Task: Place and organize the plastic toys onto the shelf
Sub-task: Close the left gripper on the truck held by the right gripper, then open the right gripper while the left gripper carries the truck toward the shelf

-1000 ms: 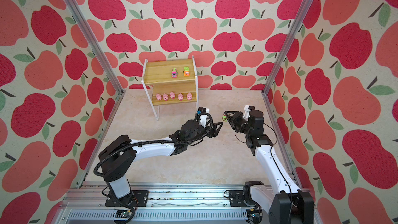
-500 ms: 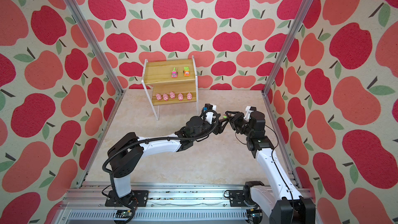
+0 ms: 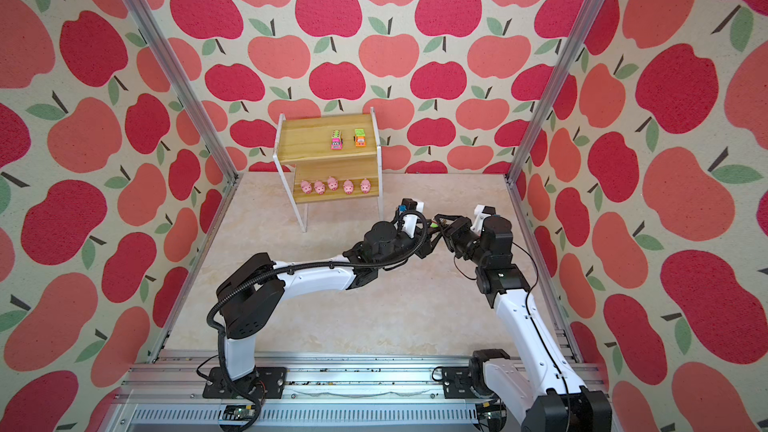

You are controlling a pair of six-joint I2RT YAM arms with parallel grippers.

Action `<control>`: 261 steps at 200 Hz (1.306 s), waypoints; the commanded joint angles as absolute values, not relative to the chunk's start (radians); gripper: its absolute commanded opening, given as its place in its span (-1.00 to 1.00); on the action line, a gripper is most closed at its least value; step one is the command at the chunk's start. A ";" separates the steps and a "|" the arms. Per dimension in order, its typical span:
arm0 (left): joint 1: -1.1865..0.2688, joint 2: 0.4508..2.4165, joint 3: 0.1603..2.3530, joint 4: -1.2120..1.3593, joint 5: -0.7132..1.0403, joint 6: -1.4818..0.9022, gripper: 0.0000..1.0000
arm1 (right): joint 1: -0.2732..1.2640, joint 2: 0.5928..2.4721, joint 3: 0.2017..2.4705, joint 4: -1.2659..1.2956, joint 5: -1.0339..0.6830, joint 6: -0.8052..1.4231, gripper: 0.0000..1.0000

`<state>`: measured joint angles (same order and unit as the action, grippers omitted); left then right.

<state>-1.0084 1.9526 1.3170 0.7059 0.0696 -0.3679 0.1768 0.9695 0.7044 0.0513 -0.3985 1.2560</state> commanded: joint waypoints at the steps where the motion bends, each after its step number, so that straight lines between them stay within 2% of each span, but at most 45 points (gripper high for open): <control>1: -1.006 1.978 1.366 0.709 0.095 -0.340 -0.06 | 0.186 0.954 0.704 0.037 -0.380 1.263 -0.37; 37: -1.006 1.977 1.367 0.703 0.100 -0.327 -0.26 | 0.193 0.951 0.706 0.015 -0.370 1.240 -0.37; 82: -1.006 1.954 1.359 0.689 0.082 -0.308 -0.32 | 0.201 0.950 0.717 -0.020 -0.353 1.186 -0.26; 93: -1.002 1.941 1.357 0.677 0.088 -0.304 -0.32 | 0.201 0.949 0.721 -0.027 -0.351 1.171 -0.16; 139: -0.977 1.849 1.323 0.608 0.061 -0.304 -0.34 | 0.201 0.974 0.781 -0.026 -0.393 1.080 0.50; 167: -0.956 1.776 1.298 0.521 0.036 -0.298 -0.34 | 0.201 0.989 0.844 -0.049 -0.388 0.993 0.71; 218: -0.902 1.579 1.298 0.244 -0.055 -0.256 -0.34 | 0.186 1.037 0.978 -0.162 -0.324 0.782 0.78; 261: -0.808 1.464 1.446 -0.046 -0.168 -0.203 -0.32 | 0.191 1.078 1.035 -0.229 -0.255 0.605 0.78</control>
<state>-0.8566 1.5162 1.3434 0.1631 -0.0708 -0.2581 0.1936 1.0584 0.9905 -0.1501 -0.3168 0.7643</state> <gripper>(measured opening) 0.340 0.890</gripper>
